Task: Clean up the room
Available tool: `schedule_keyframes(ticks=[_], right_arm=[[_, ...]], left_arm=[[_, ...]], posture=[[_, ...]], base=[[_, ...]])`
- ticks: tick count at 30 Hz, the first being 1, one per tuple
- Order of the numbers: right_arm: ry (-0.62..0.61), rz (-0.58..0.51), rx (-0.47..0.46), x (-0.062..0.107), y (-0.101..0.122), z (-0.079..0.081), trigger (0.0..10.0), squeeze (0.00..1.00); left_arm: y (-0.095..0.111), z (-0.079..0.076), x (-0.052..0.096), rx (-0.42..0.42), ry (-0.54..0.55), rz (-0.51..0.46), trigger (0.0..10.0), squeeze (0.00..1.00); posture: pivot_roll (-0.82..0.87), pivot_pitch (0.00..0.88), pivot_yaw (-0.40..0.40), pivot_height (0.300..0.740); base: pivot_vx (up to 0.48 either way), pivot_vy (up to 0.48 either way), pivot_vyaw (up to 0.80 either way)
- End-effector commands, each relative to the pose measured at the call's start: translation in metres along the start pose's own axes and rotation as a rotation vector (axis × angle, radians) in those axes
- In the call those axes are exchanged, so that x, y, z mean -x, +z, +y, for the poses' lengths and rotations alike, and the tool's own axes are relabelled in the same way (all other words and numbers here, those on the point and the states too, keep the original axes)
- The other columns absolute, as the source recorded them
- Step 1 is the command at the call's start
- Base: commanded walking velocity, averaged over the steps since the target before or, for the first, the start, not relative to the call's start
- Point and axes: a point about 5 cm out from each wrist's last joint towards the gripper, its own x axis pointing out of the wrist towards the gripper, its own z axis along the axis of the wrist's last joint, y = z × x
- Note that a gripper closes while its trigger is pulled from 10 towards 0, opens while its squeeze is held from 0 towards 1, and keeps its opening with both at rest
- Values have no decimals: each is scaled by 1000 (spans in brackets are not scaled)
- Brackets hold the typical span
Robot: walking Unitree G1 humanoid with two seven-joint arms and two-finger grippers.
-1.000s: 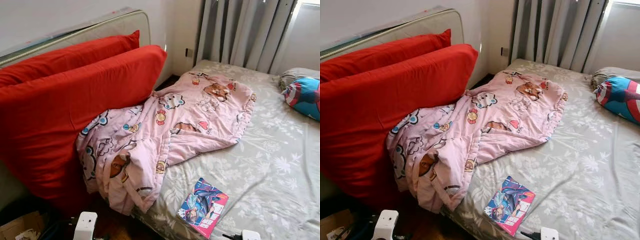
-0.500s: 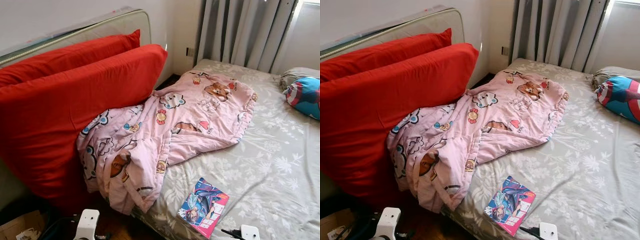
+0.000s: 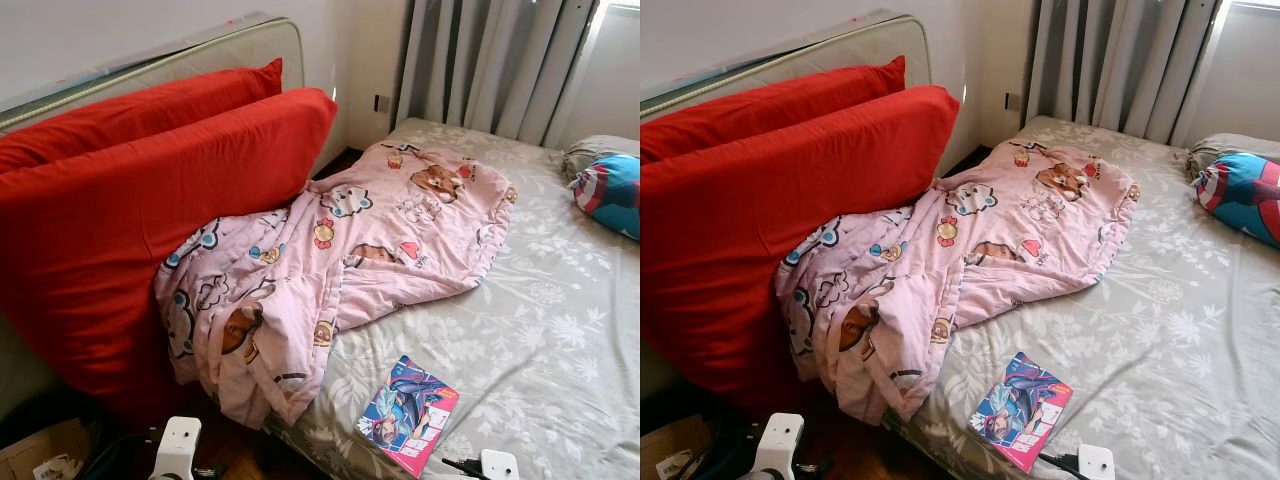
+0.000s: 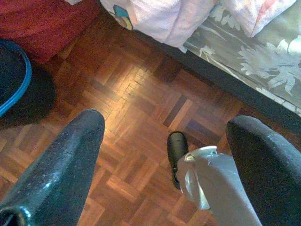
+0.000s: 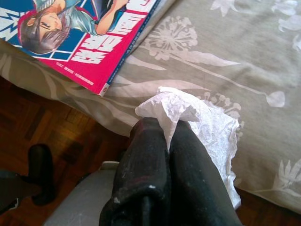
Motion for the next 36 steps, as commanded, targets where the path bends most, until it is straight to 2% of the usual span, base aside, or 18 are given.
schedule_keyframes(ticks=[1,8,10,36], right_arm=[[12,-6,12,0,2,2,10000,0],[15,-8,9,0,2,3,10000,0],[13,-7,-19,0,1,3,10000,0],[36,0,6,-1,2,5,10000,0]], left_arm=[[-2,2,0,0,8,19,10000,0],[-2,2,0,-3,5,19,10000,0],[-2,2,0,-3,5,20,10000,0],[0,2,0,-8,2,21,10000,0]], posture=[[-25,0,20,740],[-25,0,23,740],[-24,0,24,740],[-10,0,21,740]], base=[[0,480,569],[0,480,767],[0,480,0],[0,480,0]])
